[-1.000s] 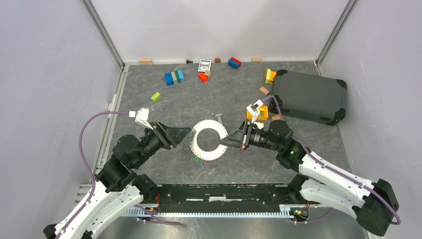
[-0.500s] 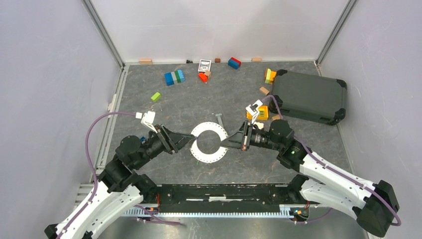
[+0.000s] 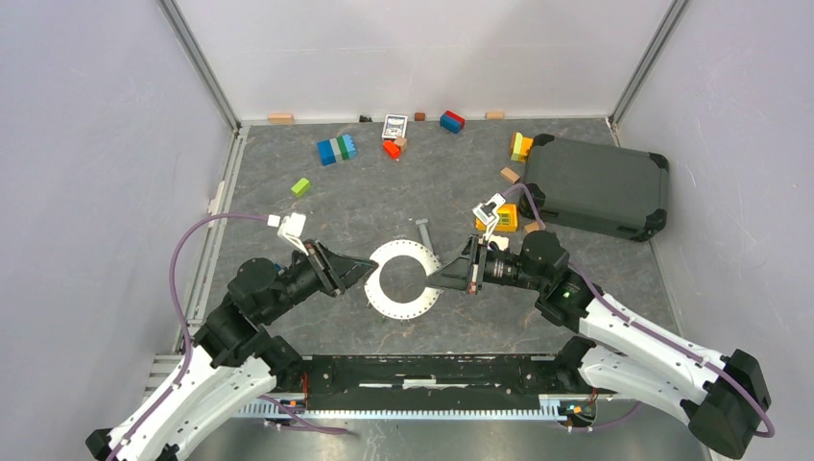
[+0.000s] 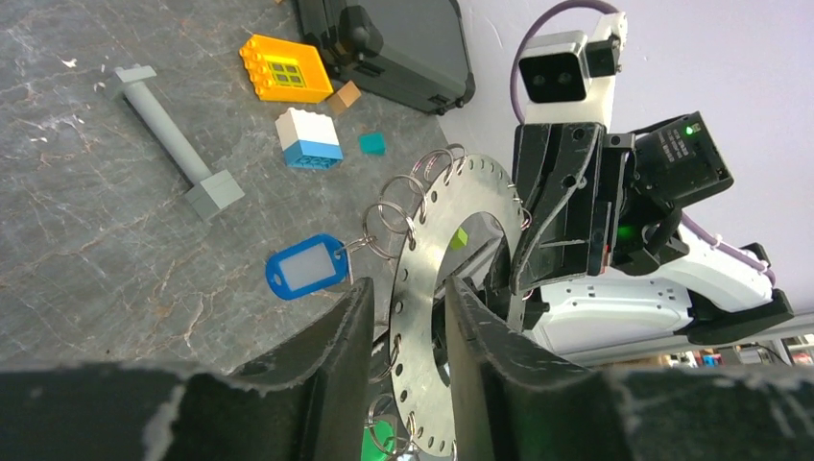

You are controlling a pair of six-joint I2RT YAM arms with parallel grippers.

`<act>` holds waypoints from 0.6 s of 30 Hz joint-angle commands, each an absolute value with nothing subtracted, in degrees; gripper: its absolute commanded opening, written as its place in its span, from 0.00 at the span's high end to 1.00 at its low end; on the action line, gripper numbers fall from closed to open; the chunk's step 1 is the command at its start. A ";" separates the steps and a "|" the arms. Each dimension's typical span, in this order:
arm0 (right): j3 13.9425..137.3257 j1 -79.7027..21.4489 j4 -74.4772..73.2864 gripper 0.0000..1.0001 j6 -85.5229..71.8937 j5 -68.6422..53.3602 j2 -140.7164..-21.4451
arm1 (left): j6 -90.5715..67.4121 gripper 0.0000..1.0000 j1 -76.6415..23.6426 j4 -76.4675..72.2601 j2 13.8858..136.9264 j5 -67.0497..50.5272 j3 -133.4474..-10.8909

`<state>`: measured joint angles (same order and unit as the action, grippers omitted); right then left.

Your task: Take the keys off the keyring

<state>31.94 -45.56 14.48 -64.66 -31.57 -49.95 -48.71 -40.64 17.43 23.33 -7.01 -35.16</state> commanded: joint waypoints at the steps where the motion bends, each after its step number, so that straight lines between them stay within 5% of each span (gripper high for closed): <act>1: 35.16 -45.22 17.44 1.00 -64.29 -33.22 -48.47 | -46.68 0.62 -40.83 14.40 24.58 -10.37 -34.73; 11: 34.90 -45.22 18.37 1.00 -64.78 -33.84 -48.38 | -47.13 0.72 -40.81 10.35 25.83 -15.95 -33.65; 18: 34.32 -44.67 18.37 1.00 -64.66 -34.02 -47.98 | -47.64 0.96 -40.83 8.44 26.76 -18.10 -33.53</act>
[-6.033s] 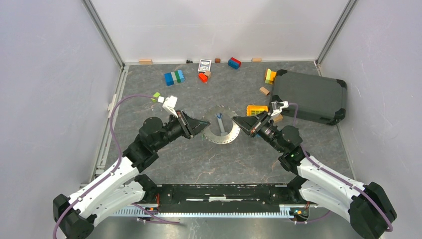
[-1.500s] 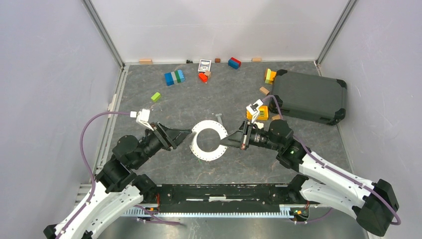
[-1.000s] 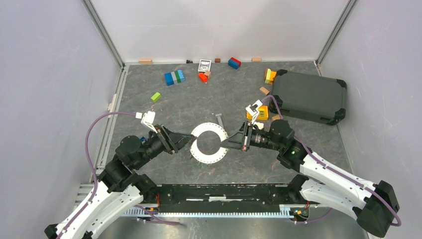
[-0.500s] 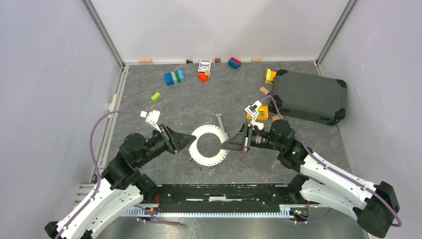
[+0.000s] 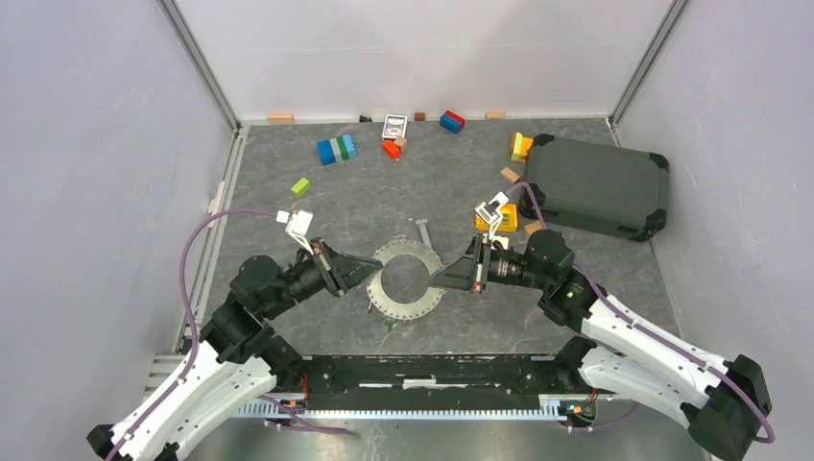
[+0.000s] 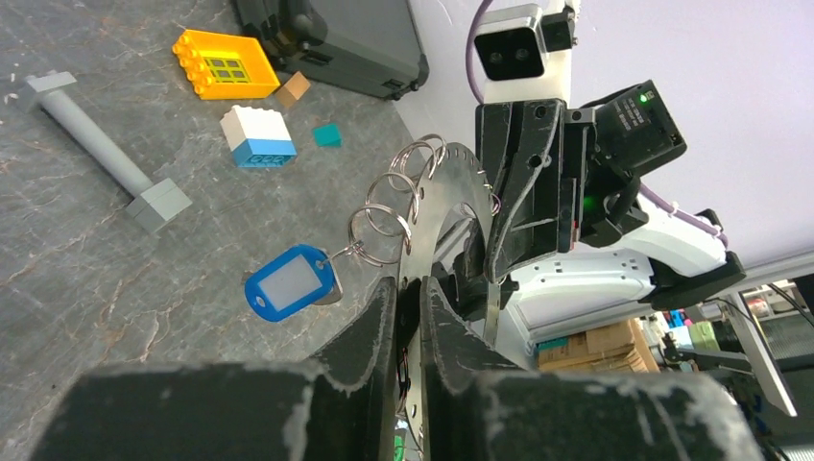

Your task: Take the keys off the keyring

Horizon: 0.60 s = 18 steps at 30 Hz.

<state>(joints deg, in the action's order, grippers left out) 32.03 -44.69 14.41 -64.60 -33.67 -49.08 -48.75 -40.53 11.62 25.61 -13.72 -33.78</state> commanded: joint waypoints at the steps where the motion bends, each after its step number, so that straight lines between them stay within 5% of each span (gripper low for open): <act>1: 34.21 -44.50 18.35 1.00 -64.56 -34.01 -47.93 | -47.71 0.98 -40.82 8.35 26.81 -18.27 -33.50; 7: 33.48 -43.68 18.36 0.99 -62.92 -32.91 -47.42 | -48.85 0.98 -40.84 8.34 26.91 -17.77 -33.27; 13: 33.19 -43.11 19.54 0.65 -60.66 -29.25 -46.32 | -52.25 0.98 -40.78 7.68 26.98 -15.07 -32.74; 18: 31.21 -43.07 21.60 0.54 -61.52 -27.79 -45.12 | -55.28 0.98 -40.79 6.17 26.73 -13.31 -32.49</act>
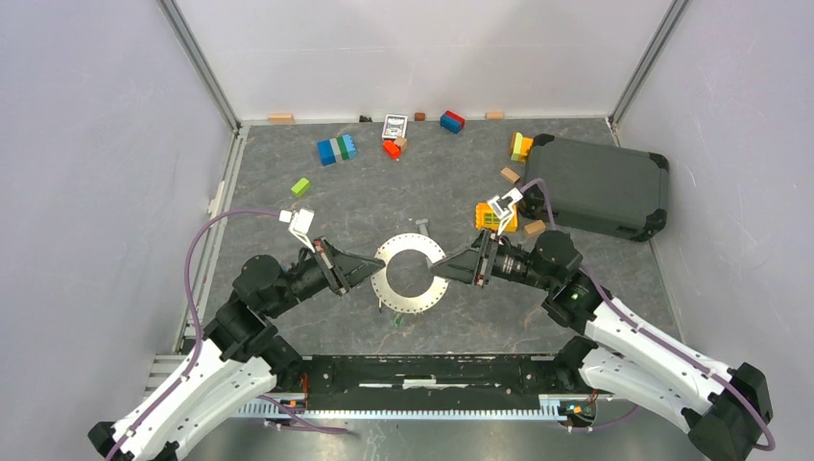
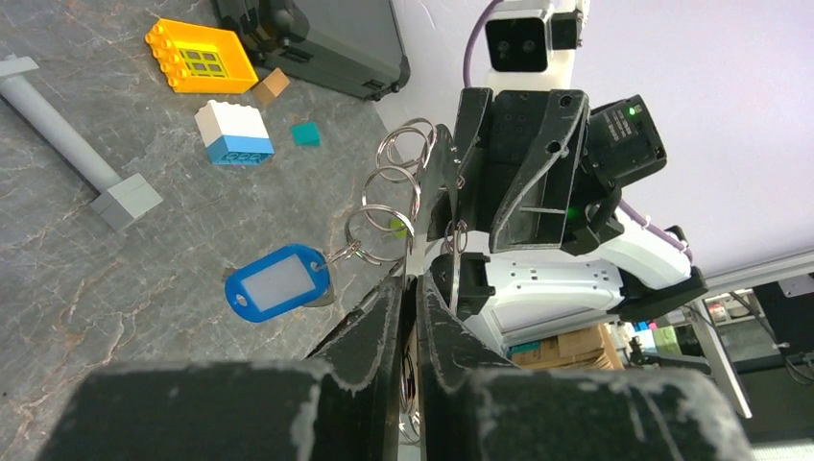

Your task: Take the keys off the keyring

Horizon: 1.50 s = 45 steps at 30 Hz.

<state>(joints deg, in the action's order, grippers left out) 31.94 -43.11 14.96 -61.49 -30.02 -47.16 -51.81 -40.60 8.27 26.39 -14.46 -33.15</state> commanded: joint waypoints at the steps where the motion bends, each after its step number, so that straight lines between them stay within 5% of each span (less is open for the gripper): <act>1: 30.68 -42.99 21.82 0.54 -61.76 -27.58 -44.68 | -55.72 0.98 -40.83 5.92 26.61 -12.86 -32.43; 14: 25.34 -42.63 18.60 0.40 -61.58 -19.64 -38.95 | -64.42 0.98 -40.78 0.36 23.79 -8.50 -28.67; 27: 21.72 -42.63 10.56 0.38 -61.02 -10.30 -32.07 | -67.71 0.98 -40.79 0.18 21.74 -4.17 -27.33; 37: 10.10 -42.78 32.88 0.36 -69.50 -21.41 -36.45 | -69.75 0.98 -40.80 -1.56 23.57 -0.86 -27.48; 45: 5.79 -45.64 49.47 0.32 -75.05 -17.78 -40.07 | -72.73 0.98 -40.78 -4.31 24.75 3.81 -26.94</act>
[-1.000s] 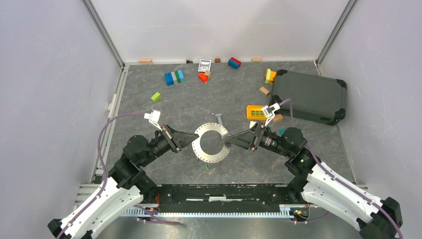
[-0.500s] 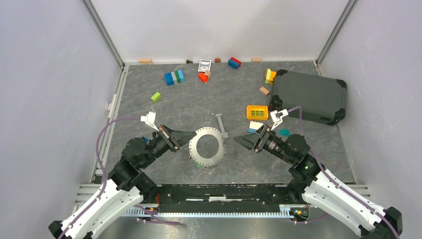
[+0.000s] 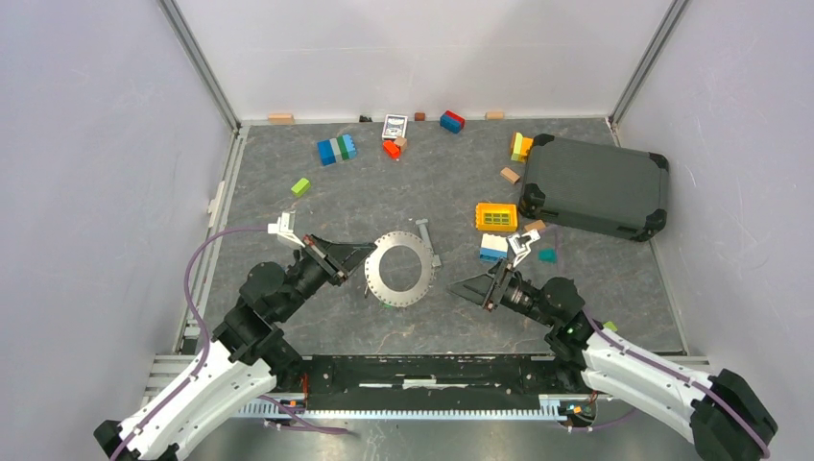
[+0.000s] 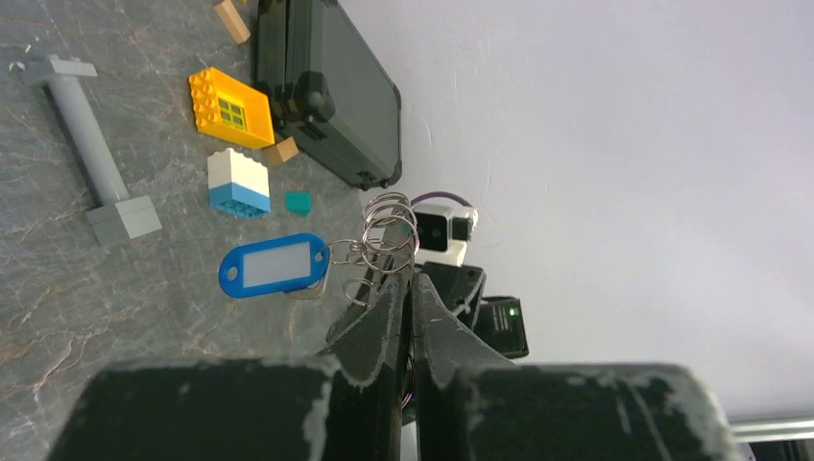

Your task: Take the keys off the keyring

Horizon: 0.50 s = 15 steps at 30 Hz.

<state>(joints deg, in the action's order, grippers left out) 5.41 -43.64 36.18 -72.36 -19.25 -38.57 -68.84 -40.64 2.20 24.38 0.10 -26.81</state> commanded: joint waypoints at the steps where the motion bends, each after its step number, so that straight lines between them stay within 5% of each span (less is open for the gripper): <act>1: 5.98 -46.48 50.72 0.32 -75.03 -17.05 -40.84 | -73.04 0.98 -40.78 -4.81 24.84 4.32 -26.78; 15: 8.98 -54.81 73.07 0.34 -80.16 -6.85 -58.15 | -78.79 0.98 -40.79 -12.96 26.94 6.72 -23.58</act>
